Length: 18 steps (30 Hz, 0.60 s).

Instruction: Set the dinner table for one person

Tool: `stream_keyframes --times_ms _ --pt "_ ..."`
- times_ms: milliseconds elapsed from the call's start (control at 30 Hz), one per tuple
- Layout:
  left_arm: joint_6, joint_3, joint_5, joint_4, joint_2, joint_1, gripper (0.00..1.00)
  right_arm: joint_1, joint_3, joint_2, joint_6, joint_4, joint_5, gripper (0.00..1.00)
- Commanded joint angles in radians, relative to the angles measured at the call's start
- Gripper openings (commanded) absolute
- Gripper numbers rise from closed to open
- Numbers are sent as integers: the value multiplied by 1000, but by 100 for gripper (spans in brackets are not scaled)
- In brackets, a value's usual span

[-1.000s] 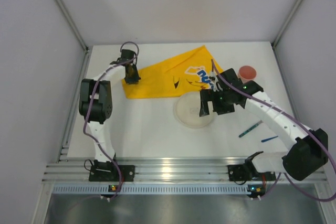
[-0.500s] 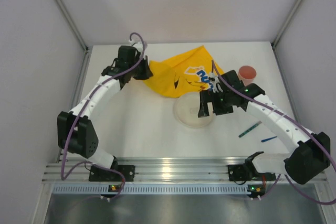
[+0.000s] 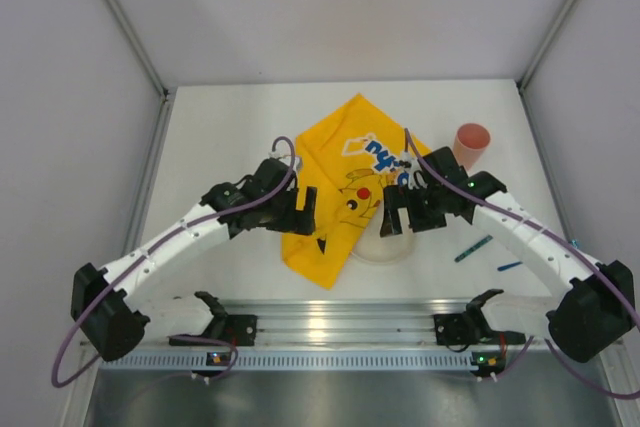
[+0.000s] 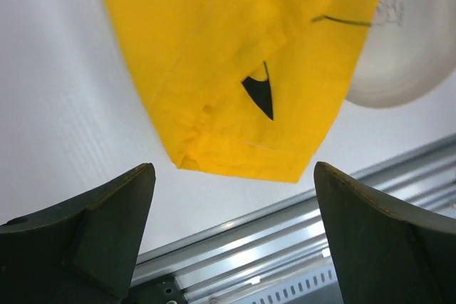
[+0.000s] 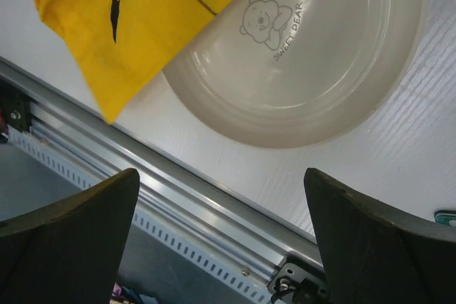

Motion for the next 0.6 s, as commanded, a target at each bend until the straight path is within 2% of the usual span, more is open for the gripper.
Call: stream_keyframes --times_ms 0,200,333,467,567 --pt "-117 -6 -270 -43 -79 7 98 -8 28 -2 -9 55 -27 100" --pt "-120 36 -323 9 -8 9 98 -8 28 -13 6 55 -30 100" --pt "-71 36 -237 113 95 6 98 -6 24 -22 15 58 -30 100" --pt "29 131 -237 162 250 -2 96 -8 13 -25 26 58 -35 100" --pt "70 276 -219 159 397 -17 96 -6 10 -31 28 53 -27 100"
